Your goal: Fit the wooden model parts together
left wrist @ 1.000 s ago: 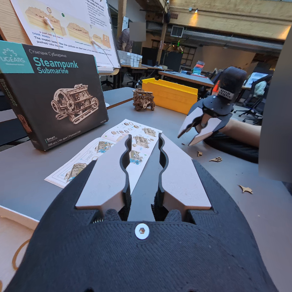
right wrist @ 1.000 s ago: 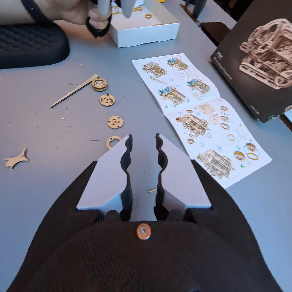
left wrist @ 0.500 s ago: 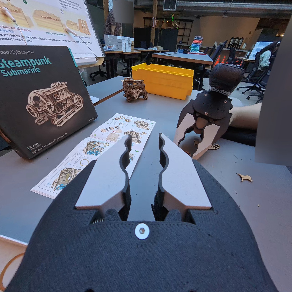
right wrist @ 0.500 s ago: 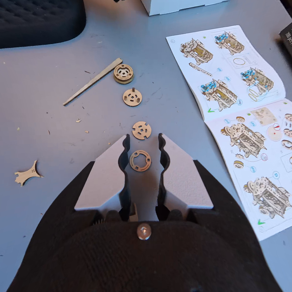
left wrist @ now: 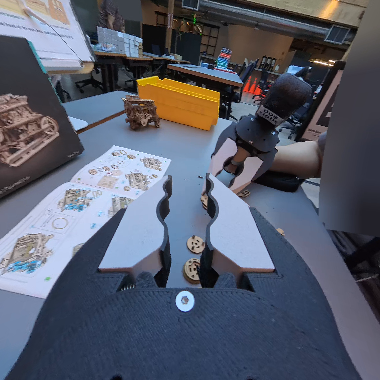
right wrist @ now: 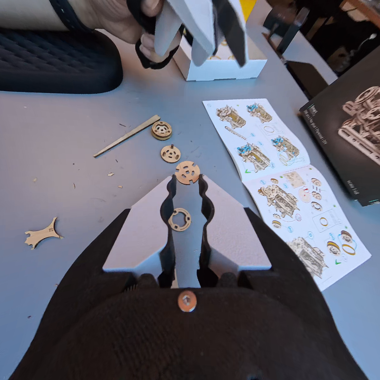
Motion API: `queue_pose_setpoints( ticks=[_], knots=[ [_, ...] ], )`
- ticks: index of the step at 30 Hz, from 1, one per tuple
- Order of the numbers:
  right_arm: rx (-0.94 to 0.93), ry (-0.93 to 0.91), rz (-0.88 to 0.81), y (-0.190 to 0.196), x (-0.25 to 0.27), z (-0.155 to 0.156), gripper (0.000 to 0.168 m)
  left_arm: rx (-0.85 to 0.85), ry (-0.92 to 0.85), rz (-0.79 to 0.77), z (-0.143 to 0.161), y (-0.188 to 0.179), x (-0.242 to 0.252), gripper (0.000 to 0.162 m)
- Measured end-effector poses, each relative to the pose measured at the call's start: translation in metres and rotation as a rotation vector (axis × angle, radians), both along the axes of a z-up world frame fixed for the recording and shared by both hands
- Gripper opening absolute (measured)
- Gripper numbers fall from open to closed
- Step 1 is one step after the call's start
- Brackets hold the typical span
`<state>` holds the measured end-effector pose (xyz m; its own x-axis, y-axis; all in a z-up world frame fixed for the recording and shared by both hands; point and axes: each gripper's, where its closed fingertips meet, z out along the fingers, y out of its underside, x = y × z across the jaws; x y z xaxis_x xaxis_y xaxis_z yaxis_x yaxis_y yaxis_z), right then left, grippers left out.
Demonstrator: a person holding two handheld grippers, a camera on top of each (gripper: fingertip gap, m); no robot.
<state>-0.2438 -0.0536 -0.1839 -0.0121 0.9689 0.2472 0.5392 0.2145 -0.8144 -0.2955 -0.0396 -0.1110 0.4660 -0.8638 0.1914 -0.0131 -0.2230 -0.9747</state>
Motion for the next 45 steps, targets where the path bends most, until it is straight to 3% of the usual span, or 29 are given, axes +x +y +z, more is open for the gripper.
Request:
queue_pose_setpoints(
  ticks=[8,11,17,22,37,41,45],
  knots=[
    [0.153,0.137,0.035,-0.007,-0.010,0.037,0.020,-0.285,0.007,-0.121,-0.022,-0.015,0.020,0.023],
    [0.230,0.115,0.065,-0.007,-0.018,0.042,0.020,-0.312,-0.011,-0.167,-0.022,-0.021,0.025,0.014],
    [0.294,0.095,0.077,-0.001,-0.036,0.045,0.020,-0.363,-0.043,-0.169,-0.024,-0.019,0.023,0.012],
    [0.266,0.123,0.061,-0.003,-0.039,0.040,0.020,-0.406,-0.032,-0.177,-0.032,-0.019,0.023,0.004],
    [0.235,0.189,0.062,-0.003,-0.034,0.042,0.016,-0.485,-0.081,-0.197,-0.034,-0.021,0.025,0.000],
    [0.162,0.183,0.008,0.002,-0.035,0.037,0.035,-0.518,-0.137,-0.159,-0.031,-0.015,0.023,0.000],
    [0.119,0.225,-0.095,0.010,-0.039,0.047,0.034,-0.568,-0.189,-0.111,-0.032,-0.008,0.021,0.001]
  ],
)
